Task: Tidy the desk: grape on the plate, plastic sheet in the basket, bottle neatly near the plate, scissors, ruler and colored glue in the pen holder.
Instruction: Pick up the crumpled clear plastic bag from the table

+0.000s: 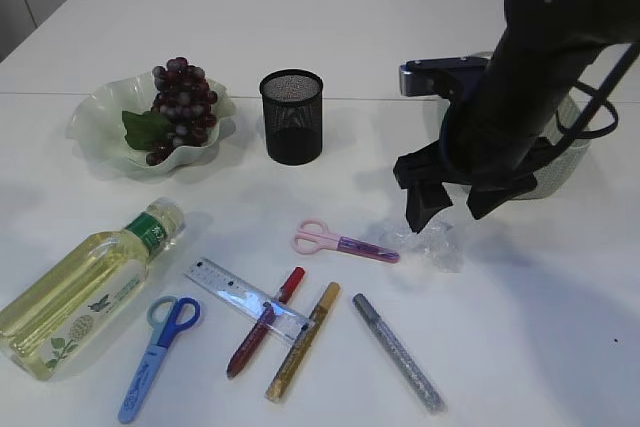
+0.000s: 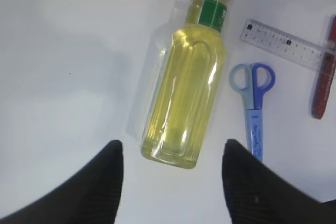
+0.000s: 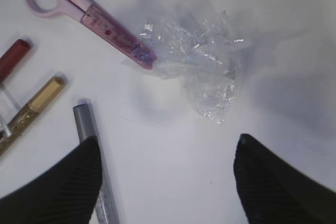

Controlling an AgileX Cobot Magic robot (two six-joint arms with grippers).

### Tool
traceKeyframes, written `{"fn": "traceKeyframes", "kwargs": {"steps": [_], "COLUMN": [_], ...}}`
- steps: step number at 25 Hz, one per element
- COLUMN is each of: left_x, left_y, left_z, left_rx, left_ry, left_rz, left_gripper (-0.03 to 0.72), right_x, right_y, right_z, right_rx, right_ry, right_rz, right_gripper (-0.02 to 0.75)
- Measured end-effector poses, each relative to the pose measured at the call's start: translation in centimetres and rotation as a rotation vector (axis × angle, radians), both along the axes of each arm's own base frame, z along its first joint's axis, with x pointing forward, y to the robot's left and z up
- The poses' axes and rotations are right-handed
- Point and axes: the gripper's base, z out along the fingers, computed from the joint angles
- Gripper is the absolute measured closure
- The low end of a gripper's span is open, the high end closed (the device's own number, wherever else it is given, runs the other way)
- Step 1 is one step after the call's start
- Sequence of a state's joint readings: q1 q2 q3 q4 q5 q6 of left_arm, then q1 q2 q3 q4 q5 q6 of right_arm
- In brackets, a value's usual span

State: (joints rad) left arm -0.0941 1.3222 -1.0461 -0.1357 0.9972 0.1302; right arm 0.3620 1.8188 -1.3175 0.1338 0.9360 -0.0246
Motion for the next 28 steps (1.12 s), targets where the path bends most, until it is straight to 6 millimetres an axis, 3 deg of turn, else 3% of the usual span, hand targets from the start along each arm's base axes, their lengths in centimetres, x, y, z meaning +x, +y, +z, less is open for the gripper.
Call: {"fn": "traceKeyframes", "kwargs": {"steps": [7, 23, 28], "left_x": [-0.6, -0.5, -0.5], "left_y": [0.1, 0.1, 0.1], "left_z": [-1.4, -1.4, -1.4], "left_rx": [0.010, 0.010, 0.009], "left_ry": [0.050, 0.036, 0.034], "left_rz": [-0.001, 0.001, 0.001], "left_gripper": [0.253, 0.253, 0.253], "right_x": [1.7, 3.4, 3.7], "right_y": [0.6, -0.6, -0.6], "right_z": [-3.4, -4.1, -5.6], "right_rx": [-0.006, -0.027, -0.043], "right_ry": [0.034, -0.064, -0.032], "right_rz": [-0.046, -0.150, -0.149], "right_gripper": [0.129, 0.114, 0.114]}}
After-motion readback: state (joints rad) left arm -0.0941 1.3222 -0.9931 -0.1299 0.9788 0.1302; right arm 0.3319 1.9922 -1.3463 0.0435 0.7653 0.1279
